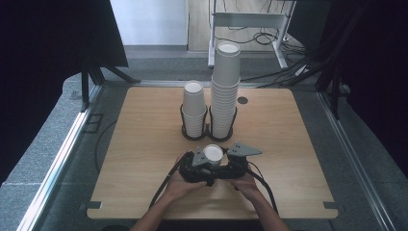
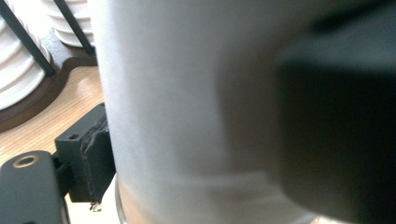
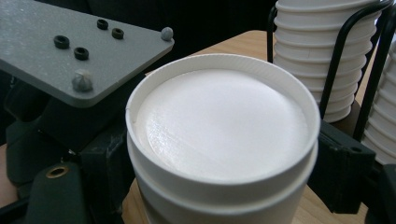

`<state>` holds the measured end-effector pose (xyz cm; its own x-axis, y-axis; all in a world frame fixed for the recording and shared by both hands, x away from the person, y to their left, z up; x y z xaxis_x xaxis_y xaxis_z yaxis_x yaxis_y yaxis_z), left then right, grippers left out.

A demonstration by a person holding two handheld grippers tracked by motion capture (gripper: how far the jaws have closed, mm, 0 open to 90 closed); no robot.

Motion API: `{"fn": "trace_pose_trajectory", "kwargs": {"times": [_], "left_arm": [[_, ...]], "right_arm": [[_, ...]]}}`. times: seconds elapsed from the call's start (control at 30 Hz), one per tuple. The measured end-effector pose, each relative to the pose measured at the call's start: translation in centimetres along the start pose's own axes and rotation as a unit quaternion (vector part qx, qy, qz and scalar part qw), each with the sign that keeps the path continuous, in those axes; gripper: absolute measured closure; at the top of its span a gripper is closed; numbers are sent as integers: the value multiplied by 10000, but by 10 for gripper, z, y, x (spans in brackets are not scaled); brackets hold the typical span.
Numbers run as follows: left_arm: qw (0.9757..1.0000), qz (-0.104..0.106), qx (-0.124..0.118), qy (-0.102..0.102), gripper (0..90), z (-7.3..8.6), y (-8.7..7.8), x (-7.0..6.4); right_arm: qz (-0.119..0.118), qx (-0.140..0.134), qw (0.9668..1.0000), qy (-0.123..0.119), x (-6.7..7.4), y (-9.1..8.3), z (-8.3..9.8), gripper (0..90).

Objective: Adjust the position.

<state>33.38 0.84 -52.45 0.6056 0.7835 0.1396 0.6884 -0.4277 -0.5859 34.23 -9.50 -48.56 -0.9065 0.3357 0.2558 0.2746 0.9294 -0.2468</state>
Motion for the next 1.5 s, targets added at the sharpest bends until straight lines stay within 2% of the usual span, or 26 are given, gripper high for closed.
{"fn": "trace_pose_trajectory", "kwargs": {"times": [0.33,0.43,0.63,0.8,1.07,1.4,1.5], "left_arm": [[9999,62,48,-152,94,0,3,0],[9997,152,93,-163,34,0,3,0],[9997,184,80,-162,15,0,3,2],[9996,198,42,-192,28,1,2,3],[9999,135,-69,-43,51,0,-1,4],[9999,52,-114,65,46,-1,-3,4],[9999,33,-121,69,41,-2,-3,4]], "right_arm": [[56,46,10000,-36,0,1,0,224],[39,55,10000,-17,-1,1,1,224],[-91,-141,9995,262,-4,-2,2,225],[-313,-537,9958,665,-9,-11,-2,225],[-358,-637,9943,774,-11,-14,-2,222],[-459,-785,9896,1113,-15,-16,-1,223],[-500,-871,9868,1273,-17,-17,-1,224]]}}
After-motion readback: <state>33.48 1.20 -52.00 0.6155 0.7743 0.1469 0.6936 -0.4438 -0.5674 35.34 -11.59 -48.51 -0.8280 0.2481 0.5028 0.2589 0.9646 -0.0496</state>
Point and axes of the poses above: each handheld gripper's, and its own axes: y roughly forward along the jaws, z roughly out of its underside, x roughly to its left, the point moved 5 cm from there along y, roughly forward along the jaws, and after that the axes turned 14 degrees about -z, right-handed, at the moved point
